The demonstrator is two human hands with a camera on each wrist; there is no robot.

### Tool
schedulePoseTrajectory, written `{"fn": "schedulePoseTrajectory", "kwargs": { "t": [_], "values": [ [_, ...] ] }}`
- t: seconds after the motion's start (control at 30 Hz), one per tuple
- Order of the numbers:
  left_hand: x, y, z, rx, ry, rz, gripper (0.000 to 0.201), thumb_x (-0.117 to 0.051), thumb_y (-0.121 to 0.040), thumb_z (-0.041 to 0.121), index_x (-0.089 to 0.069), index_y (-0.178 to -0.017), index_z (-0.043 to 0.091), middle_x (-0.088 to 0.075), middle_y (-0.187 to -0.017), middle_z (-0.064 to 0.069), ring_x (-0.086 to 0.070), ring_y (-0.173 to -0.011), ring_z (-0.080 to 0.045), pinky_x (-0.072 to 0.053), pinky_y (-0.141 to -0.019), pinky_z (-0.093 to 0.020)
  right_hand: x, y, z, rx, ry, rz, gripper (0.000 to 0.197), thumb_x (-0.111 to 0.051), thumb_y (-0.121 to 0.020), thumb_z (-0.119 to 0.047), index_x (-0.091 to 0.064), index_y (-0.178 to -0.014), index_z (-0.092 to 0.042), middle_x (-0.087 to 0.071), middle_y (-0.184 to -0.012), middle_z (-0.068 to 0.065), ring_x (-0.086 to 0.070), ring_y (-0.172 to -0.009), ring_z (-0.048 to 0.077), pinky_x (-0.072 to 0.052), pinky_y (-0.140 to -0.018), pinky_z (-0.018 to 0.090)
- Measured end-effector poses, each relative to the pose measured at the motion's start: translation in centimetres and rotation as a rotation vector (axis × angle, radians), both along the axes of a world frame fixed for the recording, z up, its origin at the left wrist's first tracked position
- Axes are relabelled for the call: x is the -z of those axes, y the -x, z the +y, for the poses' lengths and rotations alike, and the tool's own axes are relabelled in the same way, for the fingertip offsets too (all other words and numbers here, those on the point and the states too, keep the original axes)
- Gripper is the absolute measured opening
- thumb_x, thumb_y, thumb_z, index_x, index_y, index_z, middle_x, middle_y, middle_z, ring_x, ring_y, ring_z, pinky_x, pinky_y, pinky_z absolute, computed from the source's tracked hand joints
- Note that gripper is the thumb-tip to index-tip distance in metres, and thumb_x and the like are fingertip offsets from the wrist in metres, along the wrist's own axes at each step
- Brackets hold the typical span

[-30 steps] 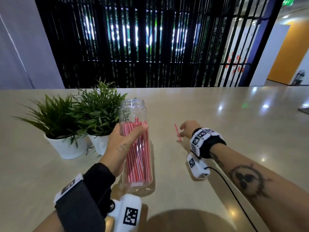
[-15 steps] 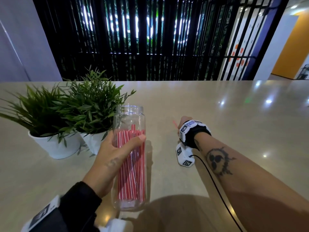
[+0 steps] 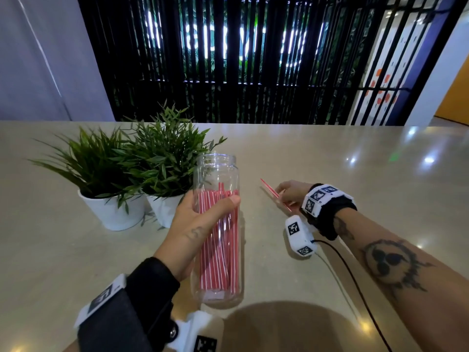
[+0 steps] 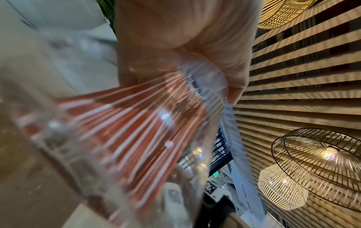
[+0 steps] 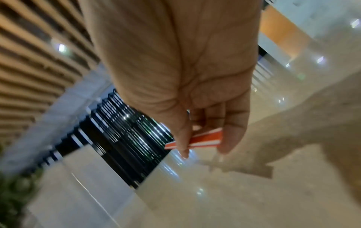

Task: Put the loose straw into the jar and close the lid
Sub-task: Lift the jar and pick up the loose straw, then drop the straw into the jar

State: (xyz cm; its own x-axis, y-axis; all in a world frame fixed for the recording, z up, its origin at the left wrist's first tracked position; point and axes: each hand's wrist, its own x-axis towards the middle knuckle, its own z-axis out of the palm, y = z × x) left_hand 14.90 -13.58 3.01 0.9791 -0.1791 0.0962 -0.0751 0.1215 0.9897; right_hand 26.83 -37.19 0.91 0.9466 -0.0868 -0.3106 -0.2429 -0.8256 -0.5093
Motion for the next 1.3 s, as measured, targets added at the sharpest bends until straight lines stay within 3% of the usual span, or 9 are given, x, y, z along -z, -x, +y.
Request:
{"fn": "schedulePoseTrajectory", "kwargs": {
  "t": [0.07, 0.13, 0.23, 0.33, 0.6, 0.7, 0.9, 1.07, 1.3],
  "values": [
    [0.0, 0.2, 0.1, -0.011, -0.006, -0.005, 0.058, -0.071, -0.055, 0.041, -0.058, -0.108, 0.019, -0.068, -0.091, 0.003, -0.066, -0.079, -0.01, -0.052, -0.072, -0.031, -1.4, 1.2, 0.7, -0.013, -0.28, 0.006, 0.018, -0.045, -0.088, 0.003, -0.057, -0.086, -0.01, -0.046, -0.062, 0.001, -0.051, -0.053, 0.011, -0.039, -0.055, 0.024],
    [-0.2, 0.5, 0.2, -0.022, -0.009, -0.007, 0.062, -0.071, -0.053, 0.043, -0.058, -0.109, 0.02, -0.069, -0.095, 0.003, -0.065, -0.085, -0.015, -0.051, -0.079, -0.035, -2.6, 2.4, 1.2, -0.055, -0.465, -0.008, 0.028, -0.042, -0.09, 0.003, -0.056, -0.075, -0.016, -0.047, -0.064, 0.0, -0.05, -0.051, 0.005, -0.039, -0.051, 0.021],
    [-0.6, 0.7, 0.6, -0.05, -0.003, -0.014, 0.061, -0.074, -0.054, 0.041, -0.056, -0.107, 0.017, -0.066, -0.09, 0.001, -0.064, -0.077, -0.015, -0.049, -0.068, -0.031, -4.2, 4.1, 2.2, -0.098, -0.62, -0.064, 0.024, -0.047, -0.089, -0.002, -0.059, -0.074, -0.016, -0.054, -0.071, -0.001, -0.052, -0.061, 0.006, -0.049, -0.047, 0.017],
    [-1.0, 0.9, 1.2, -0.062, -0.005, -0.018, 0.057, -0.075, -0.058, 0.039, -0.055, -0.107, 0.016, -0.064, -0.089, 0.001, -0.062, -0.078, -0.017, -0.048, -0.068, -0.032, -5.7, 5.9, 3.5, -0.139, -0.709, -0.126, 0.018, -0.051, -0.089, -0.007, -0.061, -0.077, -0.015, -0.059, -0.072, -0.001, -0.059, -0.061, 0.004, -0.052, -0.046, 0.015],
    [-2.5, 1.4, 2.6, -0.119, 0.0, -0.039, 0.047, -0.073, -0.069, 0.029, -0.054, -0.109, 0.012, -0.063, -0.092, -0.005, -0.061, -0.076, -0.018, -0.05, -0.066, -0.031, -10.0, 10.1, 6.4, -0.131, -0.817, -0.35, 0.015, -0.052, -0.088, -0.006, -0.059, -0.084, -0.019, -0.061, -0.068, -0.002, -0.06, -0.056, 0.003, -0.05, -0.05, 0.015],
    [-3.5, 2.0, 3.0, -0.124, 0.001, -0.076, 0.044, -0.073, -0.071, 0.027, -0.055, -0.108, 0.013, -0.064, -0.093, -0.004, -0.062, -0.079, -0.017, -0.05, -0.067, -0.029, -12.3, 11.6, 7.5, -0.119, -0.844, -0.446, 0.017, -0.055, -0.085, -0.004, -0.057, -0.078, -0.02, -0.066, -0.064, -0.003, -0.061, -0.053, 0.003, -0.051, -0.049, 0.016],
    [-5.4, 3.7, 3.1, -0.076, -0.019, -0.166, 0.05, -0.077, -0.064, 0.035, -0.055, -0.105, 0.018, -0.066, -0.097, -0.002, -0.063, -0.091, -0.018, -0.046, -0.076, -0.028, -17.3, 14.7, 8.6, -0.115, -0.848, -0.633, 0.019, -0.054, -0.086, -0.008, -0.055, -0.072, -0.021, -0.069, -0.067, -0.003, -0.063, -0.059, 0.006, -0.049, -0.048, 0.017],
    [-7.0, 5.1, 2.9, 0.02, -0.058, -0.246, 0.054, -0.075, -0.057, 0.041, -0.055, -0.103, 0.021, -0.066, -0.095, 0.003, -0.064, -0.085, -0.007, -0.046, -0.076, -0.024, -21.2, 16.4, 10.5, -0.089, -0.868, -0.772, 0.022, -0.05, -0.09, -0.014, -0.05, -0.069, -0.019, -0.062, -0.072, 0.0, -0.061, -0.057, 0.005, -0.047, -0.043, 0.013],
    [-7.9, 6.4, 2.4, 0.057, -0.077, -0.319, 0.071, -0.075, -0.051, 0.051, -0.051, -0.112, 0.024, -0.068, -0.107, -0.002, -0.066, -0.097, -0.016, -0.05, -0.091, -0.038, -23.5, 18.0, 13.3, -0.137, -0.72, -0.817, 0.025, -0.054, -0.086, -0.011, -0.05, -0.063, -0.017, -0.054, -0.067, -0.002, -0.049, -0.058, 0.005, -0.037, -0.048, 0.014]
  ]
}}
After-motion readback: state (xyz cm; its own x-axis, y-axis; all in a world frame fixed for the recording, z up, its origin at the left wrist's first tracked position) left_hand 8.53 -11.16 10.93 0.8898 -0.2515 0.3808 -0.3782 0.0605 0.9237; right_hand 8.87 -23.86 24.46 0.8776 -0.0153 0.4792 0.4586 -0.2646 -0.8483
